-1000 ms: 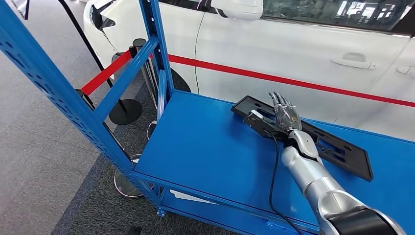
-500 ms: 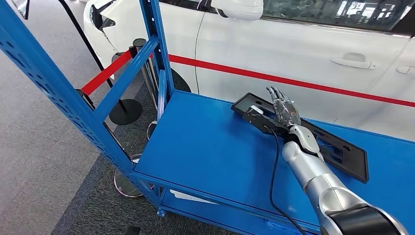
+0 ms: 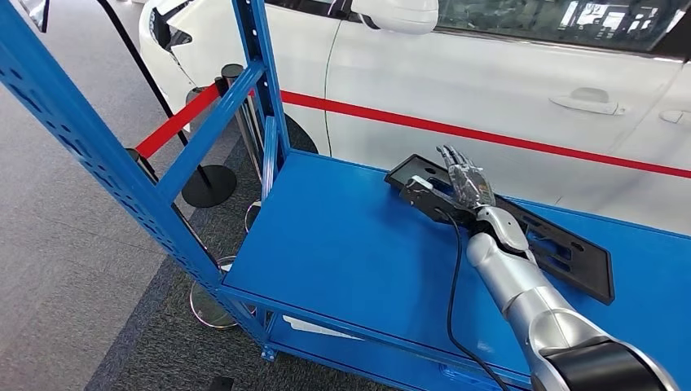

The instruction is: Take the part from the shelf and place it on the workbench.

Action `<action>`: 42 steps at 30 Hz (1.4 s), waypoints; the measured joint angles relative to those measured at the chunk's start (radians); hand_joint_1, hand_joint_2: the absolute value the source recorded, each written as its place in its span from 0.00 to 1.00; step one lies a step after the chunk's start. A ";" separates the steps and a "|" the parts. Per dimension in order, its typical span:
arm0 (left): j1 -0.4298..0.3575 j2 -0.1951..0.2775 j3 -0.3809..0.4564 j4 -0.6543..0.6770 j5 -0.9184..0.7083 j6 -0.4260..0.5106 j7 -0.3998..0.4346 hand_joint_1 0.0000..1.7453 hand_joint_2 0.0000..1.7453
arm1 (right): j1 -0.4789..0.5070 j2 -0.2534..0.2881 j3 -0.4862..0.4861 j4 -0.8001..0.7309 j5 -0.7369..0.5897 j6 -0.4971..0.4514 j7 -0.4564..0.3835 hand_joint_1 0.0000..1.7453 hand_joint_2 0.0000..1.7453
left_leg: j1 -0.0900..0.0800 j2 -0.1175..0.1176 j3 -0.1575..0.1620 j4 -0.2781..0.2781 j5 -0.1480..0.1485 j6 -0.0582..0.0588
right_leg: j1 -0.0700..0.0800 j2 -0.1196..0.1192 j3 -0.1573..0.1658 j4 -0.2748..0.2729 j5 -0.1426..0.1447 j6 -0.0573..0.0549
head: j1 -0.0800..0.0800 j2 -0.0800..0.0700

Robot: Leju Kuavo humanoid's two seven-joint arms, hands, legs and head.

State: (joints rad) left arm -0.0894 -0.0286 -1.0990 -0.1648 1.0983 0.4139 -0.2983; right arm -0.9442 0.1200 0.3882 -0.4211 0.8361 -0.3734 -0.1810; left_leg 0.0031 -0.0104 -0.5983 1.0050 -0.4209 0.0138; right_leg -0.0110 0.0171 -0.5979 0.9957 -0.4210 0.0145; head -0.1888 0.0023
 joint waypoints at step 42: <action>0.014 0.001 0.000 0.001 0.037 0.011 0.000 0.00 1.00 | 0.076 -0.043 -0.027 0.015 0.024 -0.073 0.029 0.00 1.00 | 0.000 0.000 0.000 0.000 0.000 0.000 | 0.000 0.000 -0.001 0.000 0.000 0.000 | 0.000 0.000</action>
State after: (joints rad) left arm -0.0755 -0.0278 -1.0990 -0.1637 1.1354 0.4253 -0.2983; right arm -0.8684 0.0765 0.3612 -0.4065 0.8600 -0.4465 -0.1518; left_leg 0.0030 -0.0104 -0.5985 1.0051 -0.4209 0.0138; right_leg -0.0110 0.0172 -0.5986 0.9957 -0.4210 0.0145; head -0.1888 0.0023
